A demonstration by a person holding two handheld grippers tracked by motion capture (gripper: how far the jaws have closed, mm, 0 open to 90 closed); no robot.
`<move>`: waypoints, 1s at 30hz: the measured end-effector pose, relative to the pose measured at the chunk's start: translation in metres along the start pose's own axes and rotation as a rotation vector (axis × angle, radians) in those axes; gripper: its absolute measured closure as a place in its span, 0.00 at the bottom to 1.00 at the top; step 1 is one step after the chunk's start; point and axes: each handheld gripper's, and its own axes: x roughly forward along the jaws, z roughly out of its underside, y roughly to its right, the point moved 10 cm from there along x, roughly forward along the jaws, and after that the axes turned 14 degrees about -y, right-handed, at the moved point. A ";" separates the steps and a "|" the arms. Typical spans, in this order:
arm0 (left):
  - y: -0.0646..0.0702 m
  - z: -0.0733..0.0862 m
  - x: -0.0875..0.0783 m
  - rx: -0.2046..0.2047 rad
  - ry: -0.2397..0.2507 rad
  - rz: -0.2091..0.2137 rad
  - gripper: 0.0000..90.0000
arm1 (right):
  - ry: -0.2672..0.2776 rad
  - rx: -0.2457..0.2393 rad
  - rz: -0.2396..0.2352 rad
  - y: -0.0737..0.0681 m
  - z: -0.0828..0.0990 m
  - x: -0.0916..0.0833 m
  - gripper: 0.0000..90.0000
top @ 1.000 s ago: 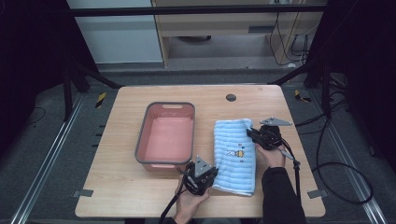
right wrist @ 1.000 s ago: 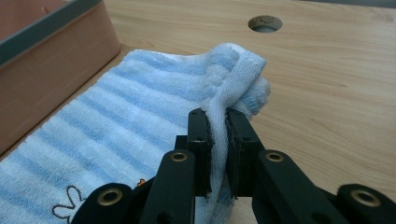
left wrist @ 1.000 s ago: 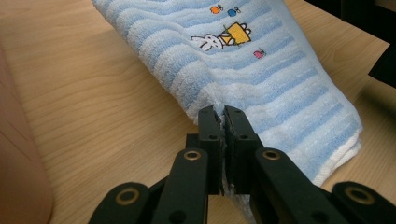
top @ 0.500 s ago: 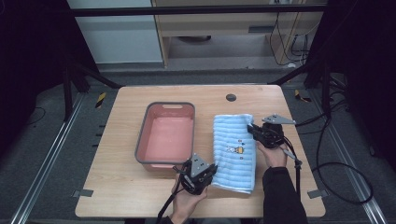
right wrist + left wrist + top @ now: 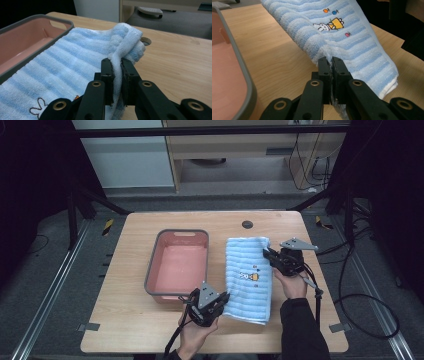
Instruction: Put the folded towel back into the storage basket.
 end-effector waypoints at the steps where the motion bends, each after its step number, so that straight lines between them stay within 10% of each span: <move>1: -0.001 -0.001 -0.002 0.002 -0.001 -0.002 0.96 | 0.006 0.000 -0.003 -0.001 -0.002 -0.001 0.91; 30: -0.019 -0.039 -0.047 0.019 0.093 -0.033 0.96 | 0.082 -0.049 0.001 -0.029 -0.063 -0.030 0.91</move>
